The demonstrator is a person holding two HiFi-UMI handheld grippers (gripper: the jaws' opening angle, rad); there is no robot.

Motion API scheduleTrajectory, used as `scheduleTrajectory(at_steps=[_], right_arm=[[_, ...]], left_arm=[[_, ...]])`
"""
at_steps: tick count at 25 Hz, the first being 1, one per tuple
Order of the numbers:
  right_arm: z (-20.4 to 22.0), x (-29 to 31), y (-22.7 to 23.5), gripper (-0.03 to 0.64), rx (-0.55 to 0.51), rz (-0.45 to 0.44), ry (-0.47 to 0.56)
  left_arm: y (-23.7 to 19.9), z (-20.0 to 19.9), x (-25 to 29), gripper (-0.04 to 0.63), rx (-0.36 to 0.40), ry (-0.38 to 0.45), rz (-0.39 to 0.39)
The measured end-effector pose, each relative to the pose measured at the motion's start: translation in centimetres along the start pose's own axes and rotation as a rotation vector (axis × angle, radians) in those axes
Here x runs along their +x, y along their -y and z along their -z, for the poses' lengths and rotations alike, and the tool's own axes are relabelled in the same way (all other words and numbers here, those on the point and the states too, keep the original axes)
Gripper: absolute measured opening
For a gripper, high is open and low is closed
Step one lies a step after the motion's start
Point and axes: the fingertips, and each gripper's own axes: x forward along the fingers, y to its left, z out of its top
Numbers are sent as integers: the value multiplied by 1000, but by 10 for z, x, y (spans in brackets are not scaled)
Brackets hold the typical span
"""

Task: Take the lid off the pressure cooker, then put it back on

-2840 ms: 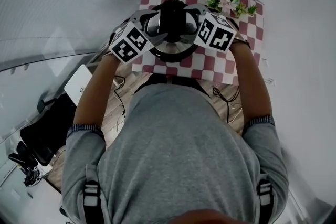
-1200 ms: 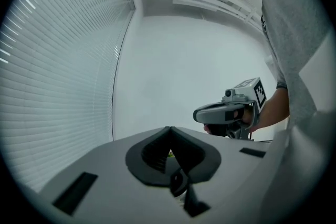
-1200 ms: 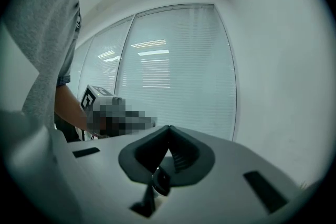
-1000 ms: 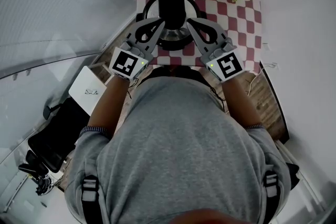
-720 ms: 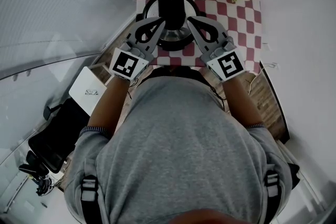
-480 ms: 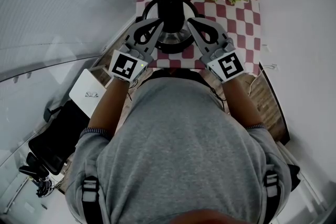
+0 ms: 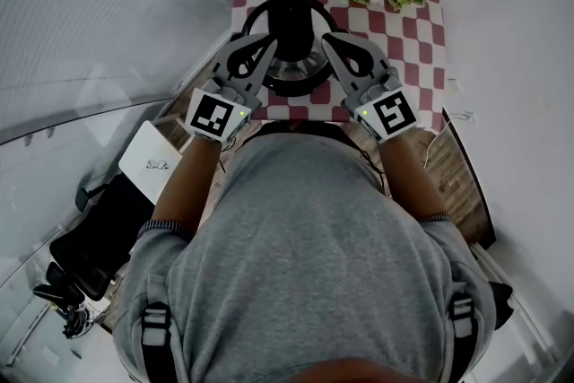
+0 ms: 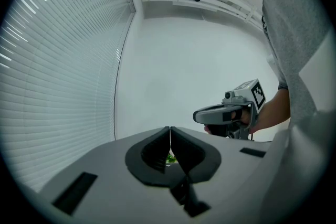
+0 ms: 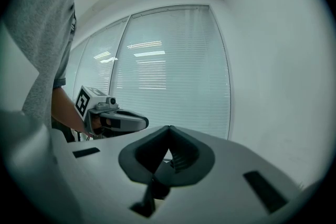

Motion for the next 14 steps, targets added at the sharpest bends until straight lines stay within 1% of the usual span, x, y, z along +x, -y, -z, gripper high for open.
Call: scheduleTrajectory(at_steps=[2,5,14], right_arm=[[-2,1,1,5,2,2,6],[9,-2,1,5,-14,-12,-32],[13,0,3,5,3,-11,-43]], left_arm=[[-1,2,1,20,-4,-9,-2],[-2,1,2,20,0,-1,-3],[-3,3,1,20,10,-2,-6]])
